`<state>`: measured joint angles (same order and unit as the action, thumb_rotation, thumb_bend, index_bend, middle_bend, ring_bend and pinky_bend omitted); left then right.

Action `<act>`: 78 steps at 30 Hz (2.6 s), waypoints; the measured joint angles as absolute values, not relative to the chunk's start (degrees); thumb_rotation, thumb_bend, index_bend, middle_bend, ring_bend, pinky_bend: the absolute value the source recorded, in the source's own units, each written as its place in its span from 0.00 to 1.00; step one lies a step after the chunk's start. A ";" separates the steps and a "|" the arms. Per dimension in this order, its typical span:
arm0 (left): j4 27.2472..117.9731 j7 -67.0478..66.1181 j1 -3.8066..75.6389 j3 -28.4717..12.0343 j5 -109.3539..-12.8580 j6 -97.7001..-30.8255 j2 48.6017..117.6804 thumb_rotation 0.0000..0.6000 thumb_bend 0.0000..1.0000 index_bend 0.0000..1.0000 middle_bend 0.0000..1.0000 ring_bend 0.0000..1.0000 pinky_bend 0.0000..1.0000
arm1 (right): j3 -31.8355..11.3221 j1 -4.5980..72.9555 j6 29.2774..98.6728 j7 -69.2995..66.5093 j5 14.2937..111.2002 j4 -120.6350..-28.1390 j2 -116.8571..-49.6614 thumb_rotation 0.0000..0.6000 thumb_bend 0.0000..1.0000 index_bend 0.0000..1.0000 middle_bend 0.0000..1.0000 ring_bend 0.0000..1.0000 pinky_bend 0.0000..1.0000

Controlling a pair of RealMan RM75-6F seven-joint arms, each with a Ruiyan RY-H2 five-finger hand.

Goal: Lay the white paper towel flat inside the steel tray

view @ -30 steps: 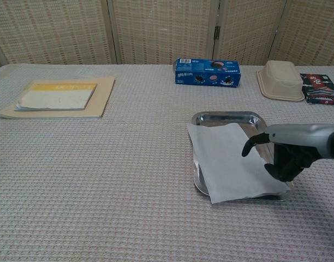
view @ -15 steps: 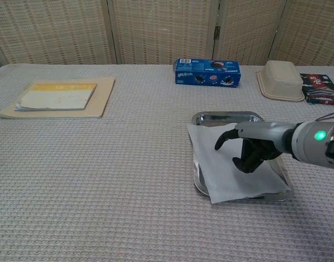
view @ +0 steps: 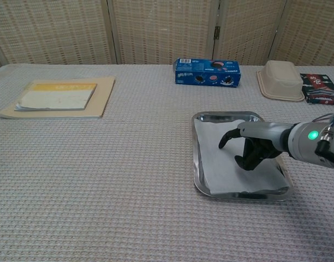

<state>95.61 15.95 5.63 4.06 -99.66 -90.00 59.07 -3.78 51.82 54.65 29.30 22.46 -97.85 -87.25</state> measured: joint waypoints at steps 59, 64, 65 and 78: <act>94.39 10.46 5.68 3.13 -98.51 -89.54 60.97 1.00 0.38 0.00 0.00 0.00 0.00 | -0.18 27.22 74.02 0.35 80.06 -100.19 -75.57 1.00 0.69 0.01 0.23 0.26 0.25; 94.41 7.80 5.48 2.96 -98.68 -89.75 62.14 1.00 0.38 0.00 0.00 0.00 0.00 | 4.15 17.22 90.17 -2.98 93.16 -86.82 -75.75 1.00 0.69 0.00 0.09 0.11 0.06; 94.39 7.59 5.42 2.90 -98.69 -89.94 62.33 1.00 0.38 0.00 0.00 0.00 0.00 | 4.81 15.65 91.74 -3.04 94.12 -84.17 -75.87 1.00 0.69 0.00 0.05 0.07 0.02; 95.19 2.90 5.05 2.84 -97.23 -88.69 62.85 1.00 0.38 0.00 0.00 0.00 0.00 | 7.97 5.30 100.43 -4.67 100.18 -73.57 -76.60 1.00 0.63 0.00 0.00 0.00 0.00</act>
